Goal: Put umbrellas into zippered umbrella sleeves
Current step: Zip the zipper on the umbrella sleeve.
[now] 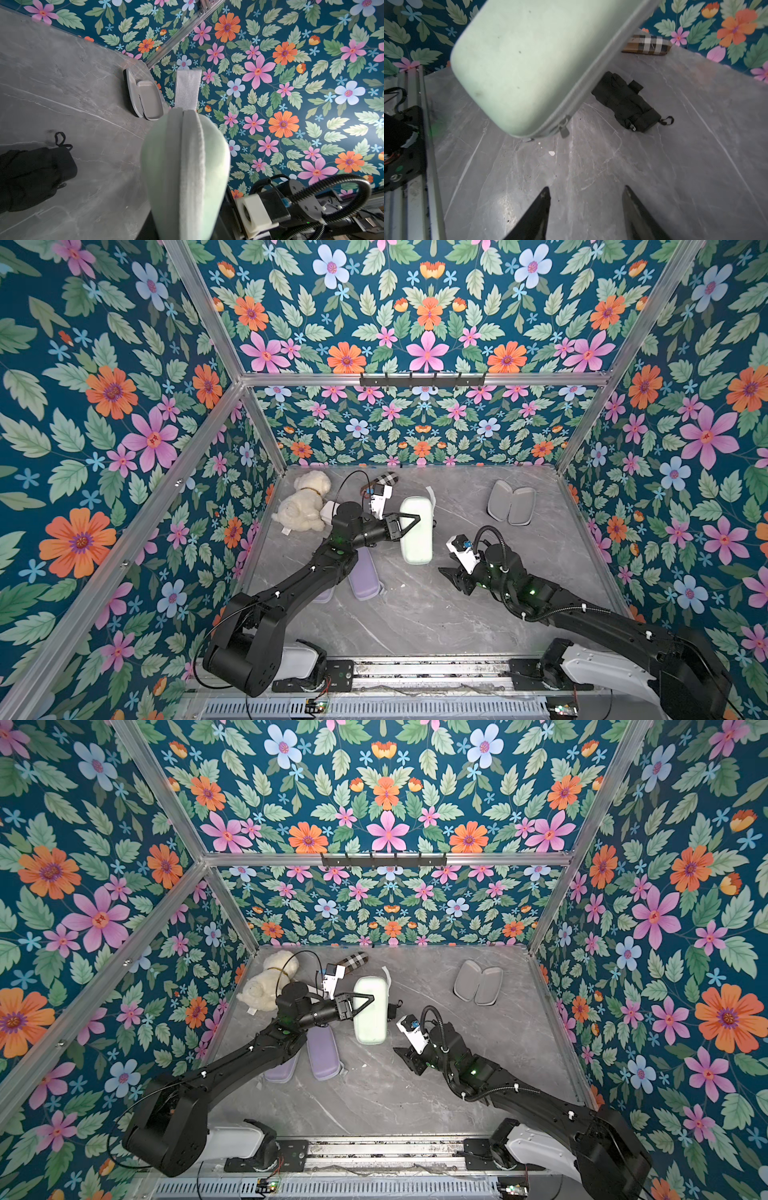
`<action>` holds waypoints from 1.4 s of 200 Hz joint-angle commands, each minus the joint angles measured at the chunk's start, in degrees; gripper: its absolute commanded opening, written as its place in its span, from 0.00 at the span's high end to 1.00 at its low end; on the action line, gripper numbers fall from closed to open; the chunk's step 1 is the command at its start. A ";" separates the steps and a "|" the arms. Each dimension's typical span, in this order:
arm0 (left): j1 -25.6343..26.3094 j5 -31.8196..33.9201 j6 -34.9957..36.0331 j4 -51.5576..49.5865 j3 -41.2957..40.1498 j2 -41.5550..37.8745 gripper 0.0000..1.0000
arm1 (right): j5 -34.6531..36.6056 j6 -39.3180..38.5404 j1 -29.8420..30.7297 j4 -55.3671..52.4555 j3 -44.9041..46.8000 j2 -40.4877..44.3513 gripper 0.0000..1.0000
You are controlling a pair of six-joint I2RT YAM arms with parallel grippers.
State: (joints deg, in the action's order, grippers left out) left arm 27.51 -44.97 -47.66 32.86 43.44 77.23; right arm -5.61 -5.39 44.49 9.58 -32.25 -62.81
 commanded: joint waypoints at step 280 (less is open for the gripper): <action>1.87 -1.21 3.32 -0.16 0.22 1.90 0.88 | 10.00 -14.16 5.87 8.09 -4.41 -7.29 0.95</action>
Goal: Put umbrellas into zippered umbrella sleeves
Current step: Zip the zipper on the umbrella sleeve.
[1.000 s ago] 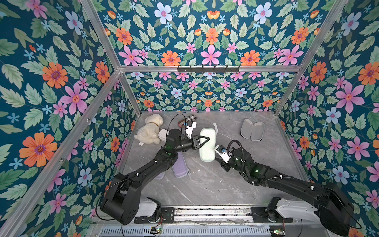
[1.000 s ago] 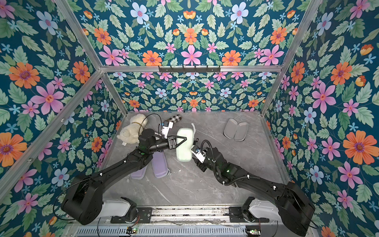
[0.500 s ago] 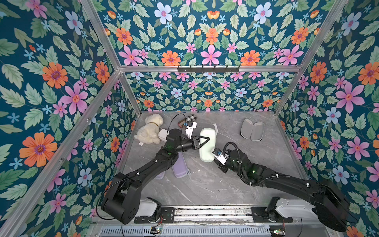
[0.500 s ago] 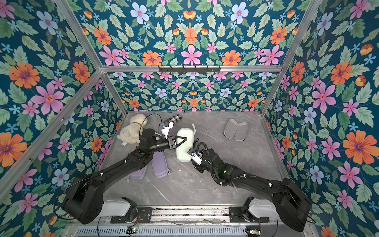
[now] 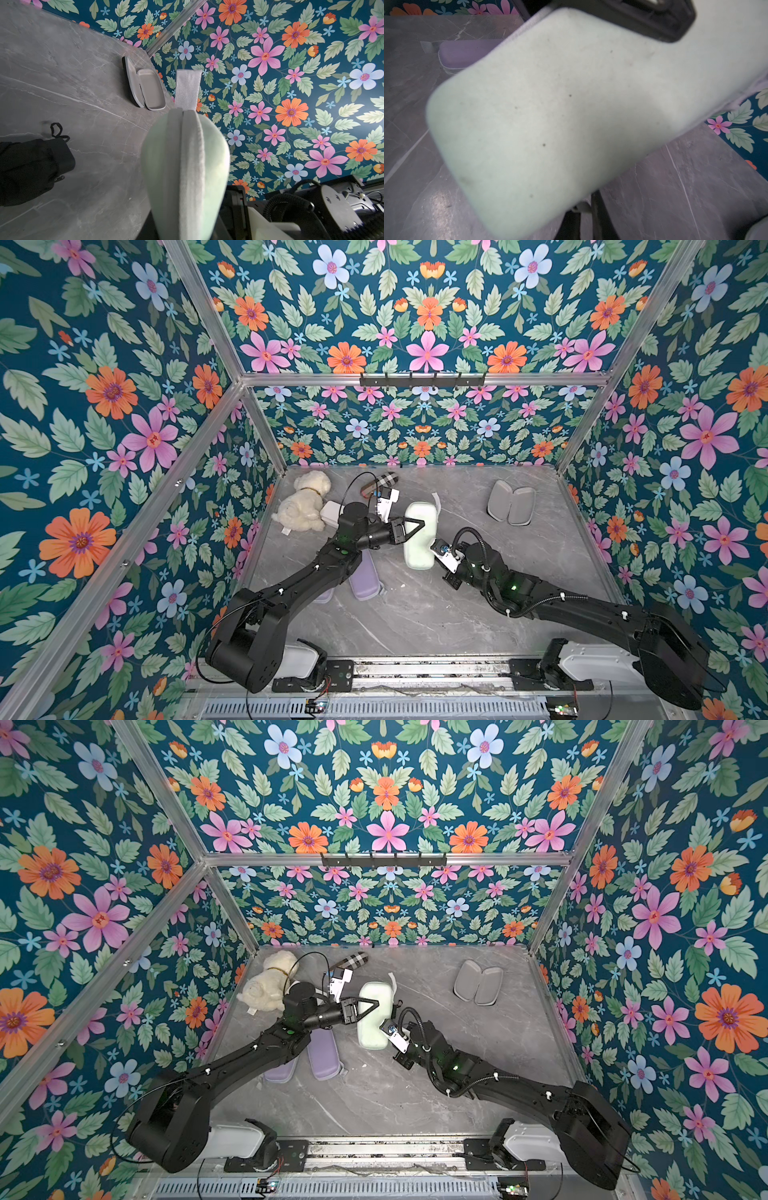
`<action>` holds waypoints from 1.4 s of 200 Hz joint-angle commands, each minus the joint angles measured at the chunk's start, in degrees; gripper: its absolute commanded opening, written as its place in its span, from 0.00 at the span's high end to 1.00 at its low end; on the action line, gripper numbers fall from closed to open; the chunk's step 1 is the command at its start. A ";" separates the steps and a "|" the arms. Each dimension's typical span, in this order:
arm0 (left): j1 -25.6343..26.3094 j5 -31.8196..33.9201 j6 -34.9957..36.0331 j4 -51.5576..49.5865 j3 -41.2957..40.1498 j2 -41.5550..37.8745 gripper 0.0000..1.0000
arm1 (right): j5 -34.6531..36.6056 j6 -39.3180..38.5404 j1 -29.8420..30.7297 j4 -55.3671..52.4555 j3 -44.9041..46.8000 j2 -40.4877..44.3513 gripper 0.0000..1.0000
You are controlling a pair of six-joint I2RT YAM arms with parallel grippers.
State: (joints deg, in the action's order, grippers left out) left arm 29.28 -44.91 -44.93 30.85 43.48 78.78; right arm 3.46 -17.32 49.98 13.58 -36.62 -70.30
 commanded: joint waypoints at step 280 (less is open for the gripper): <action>6.26 40.31 -14.36 36.69 -12.09 4.71 1.00 | 0.14 32.77 8.42 13.75 -6.46 -12.39 0.95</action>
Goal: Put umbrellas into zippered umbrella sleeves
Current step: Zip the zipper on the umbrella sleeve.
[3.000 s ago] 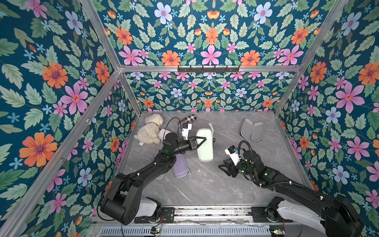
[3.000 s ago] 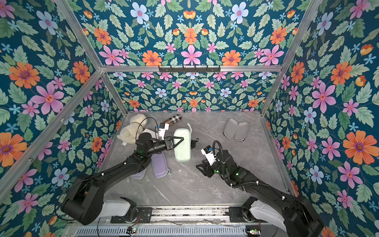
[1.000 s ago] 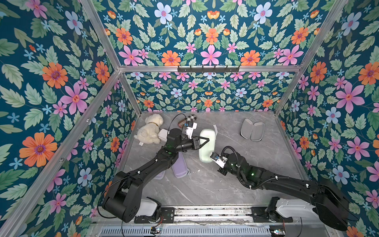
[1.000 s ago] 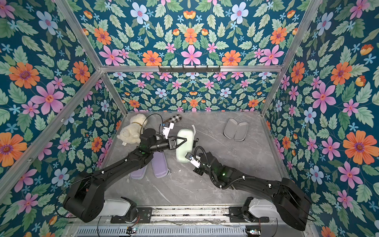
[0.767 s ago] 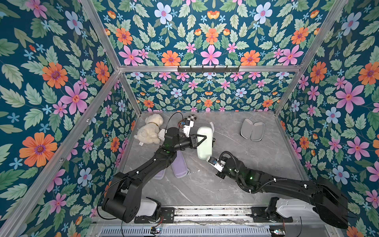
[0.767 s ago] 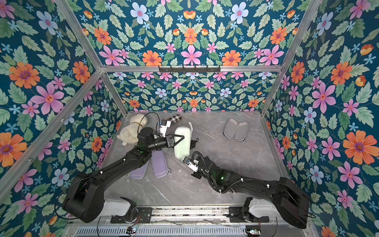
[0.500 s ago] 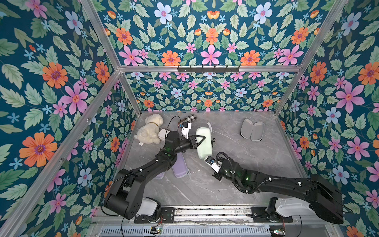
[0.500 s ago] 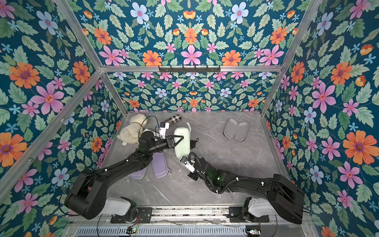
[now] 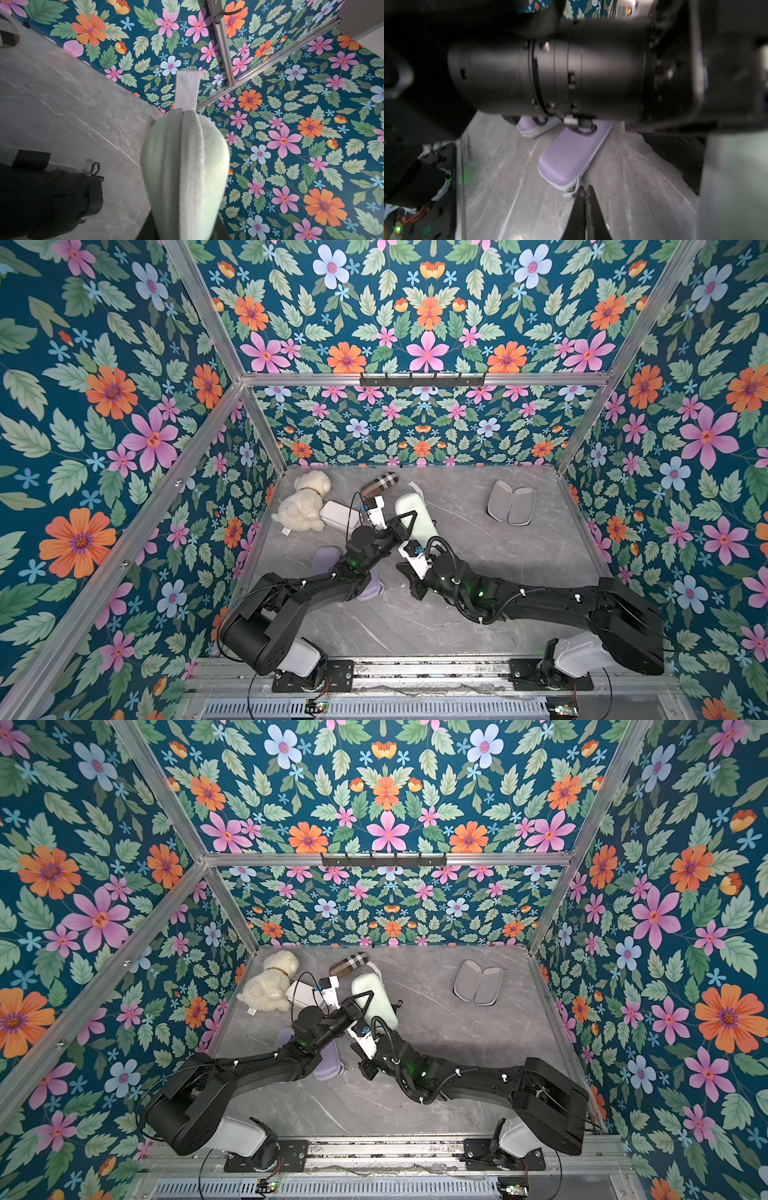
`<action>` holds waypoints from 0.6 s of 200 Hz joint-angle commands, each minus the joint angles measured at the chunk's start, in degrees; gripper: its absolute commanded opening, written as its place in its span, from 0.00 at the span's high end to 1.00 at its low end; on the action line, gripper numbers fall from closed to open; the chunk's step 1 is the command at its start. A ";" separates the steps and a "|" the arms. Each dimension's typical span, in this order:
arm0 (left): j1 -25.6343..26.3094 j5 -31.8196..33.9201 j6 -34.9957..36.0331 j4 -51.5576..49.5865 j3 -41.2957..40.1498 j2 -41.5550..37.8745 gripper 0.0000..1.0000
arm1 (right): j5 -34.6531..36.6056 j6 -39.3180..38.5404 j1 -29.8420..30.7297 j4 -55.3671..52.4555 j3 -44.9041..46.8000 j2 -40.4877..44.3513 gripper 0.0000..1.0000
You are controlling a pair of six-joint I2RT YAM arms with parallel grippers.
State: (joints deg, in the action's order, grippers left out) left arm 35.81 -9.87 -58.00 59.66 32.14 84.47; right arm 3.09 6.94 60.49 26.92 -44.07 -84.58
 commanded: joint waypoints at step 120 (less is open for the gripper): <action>-1.89 0.20 -2.38 6.08 4.66 -3.12 0.97 | -4.07 8.74 -16.11 -18.44 8.30 23.23 0.48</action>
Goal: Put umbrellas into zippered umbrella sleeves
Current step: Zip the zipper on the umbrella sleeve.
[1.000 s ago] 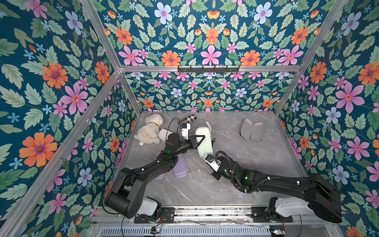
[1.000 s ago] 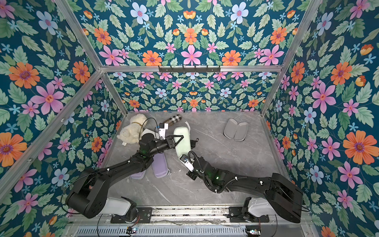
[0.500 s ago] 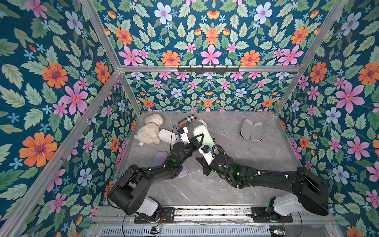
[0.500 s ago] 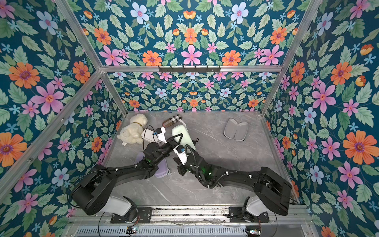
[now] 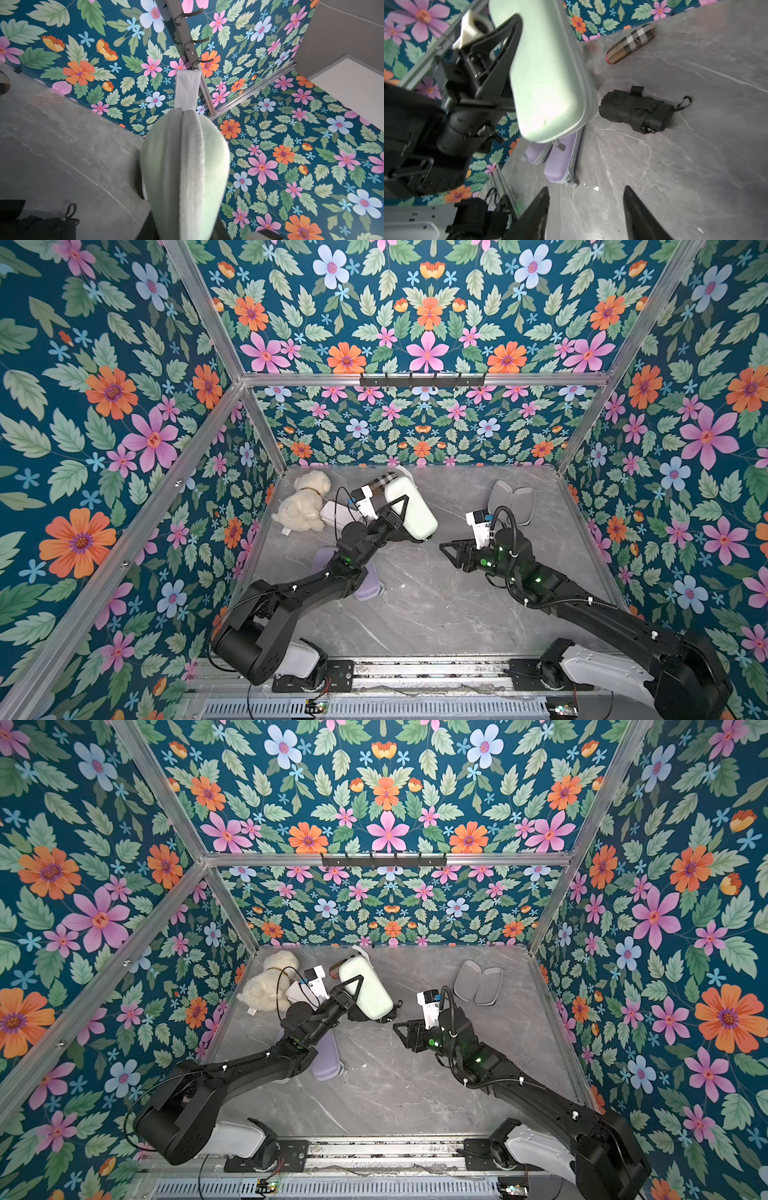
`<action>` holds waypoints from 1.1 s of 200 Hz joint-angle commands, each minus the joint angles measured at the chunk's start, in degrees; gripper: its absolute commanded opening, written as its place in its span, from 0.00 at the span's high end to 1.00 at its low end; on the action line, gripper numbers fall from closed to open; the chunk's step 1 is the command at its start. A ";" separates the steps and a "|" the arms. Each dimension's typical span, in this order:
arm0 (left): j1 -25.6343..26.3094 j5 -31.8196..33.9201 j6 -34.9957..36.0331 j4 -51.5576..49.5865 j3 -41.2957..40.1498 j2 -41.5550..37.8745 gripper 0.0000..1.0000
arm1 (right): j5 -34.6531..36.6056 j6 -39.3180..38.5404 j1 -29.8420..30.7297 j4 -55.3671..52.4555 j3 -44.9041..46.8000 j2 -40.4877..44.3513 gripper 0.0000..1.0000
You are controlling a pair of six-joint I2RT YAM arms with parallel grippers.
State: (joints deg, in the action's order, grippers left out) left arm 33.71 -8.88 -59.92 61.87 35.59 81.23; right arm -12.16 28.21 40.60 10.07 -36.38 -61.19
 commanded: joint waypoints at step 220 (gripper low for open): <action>1.62 -0.76 -1.03 5.94 1.51 3.25 1.00 | 22.22 -26.37 10.50 10.18 -8.55 -16.24 0.99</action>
State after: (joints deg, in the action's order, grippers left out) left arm 35.22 -8.86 -60.27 63.44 37.01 84.71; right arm 9.52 4.62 50.09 16.51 -44.21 -77.03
